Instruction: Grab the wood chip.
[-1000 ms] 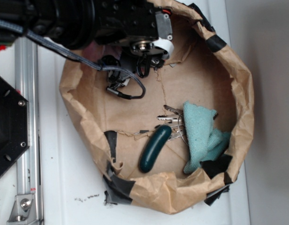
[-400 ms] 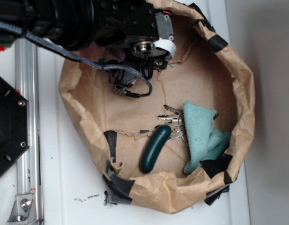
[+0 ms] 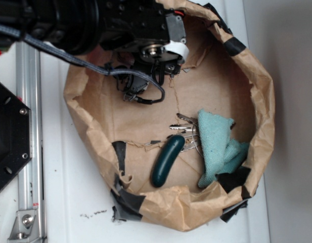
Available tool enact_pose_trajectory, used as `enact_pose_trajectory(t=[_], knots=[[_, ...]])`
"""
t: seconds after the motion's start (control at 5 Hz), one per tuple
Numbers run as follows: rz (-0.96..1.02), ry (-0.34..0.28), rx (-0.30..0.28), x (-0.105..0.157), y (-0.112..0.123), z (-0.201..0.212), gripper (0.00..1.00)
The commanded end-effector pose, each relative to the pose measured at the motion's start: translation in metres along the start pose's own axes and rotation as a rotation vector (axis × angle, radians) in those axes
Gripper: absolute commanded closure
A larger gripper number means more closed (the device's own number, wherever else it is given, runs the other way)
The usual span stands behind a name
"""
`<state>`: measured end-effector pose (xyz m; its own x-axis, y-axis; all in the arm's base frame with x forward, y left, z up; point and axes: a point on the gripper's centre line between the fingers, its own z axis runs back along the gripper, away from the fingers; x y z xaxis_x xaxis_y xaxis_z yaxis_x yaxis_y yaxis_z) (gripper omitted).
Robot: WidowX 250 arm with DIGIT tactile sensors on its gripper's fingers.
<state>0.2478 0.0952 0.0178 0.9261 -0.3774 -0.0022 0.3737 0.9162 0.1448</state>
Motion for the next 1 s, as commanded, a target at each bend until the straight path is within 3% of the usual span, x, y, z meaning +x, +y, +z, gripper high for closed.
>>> enact_pose_trajectory(t=[0.0,0.2,0.4,0.6,0.8], knots=[[0.167,-0.204,0.027,0.044,-0.016,0.108,1.00],[0.216,-0.223,-0.025,0.054,-0.015,0.133,1.00],[0.314,-0.303,-0.113,0.063,-0.015,0.139,1.00],[0.482,-0.270,-0.118,0.063,-0.012,0.127,1.00],[0.434,-0.286,-0.086,0.049,-0.019,0.141,1.00]])
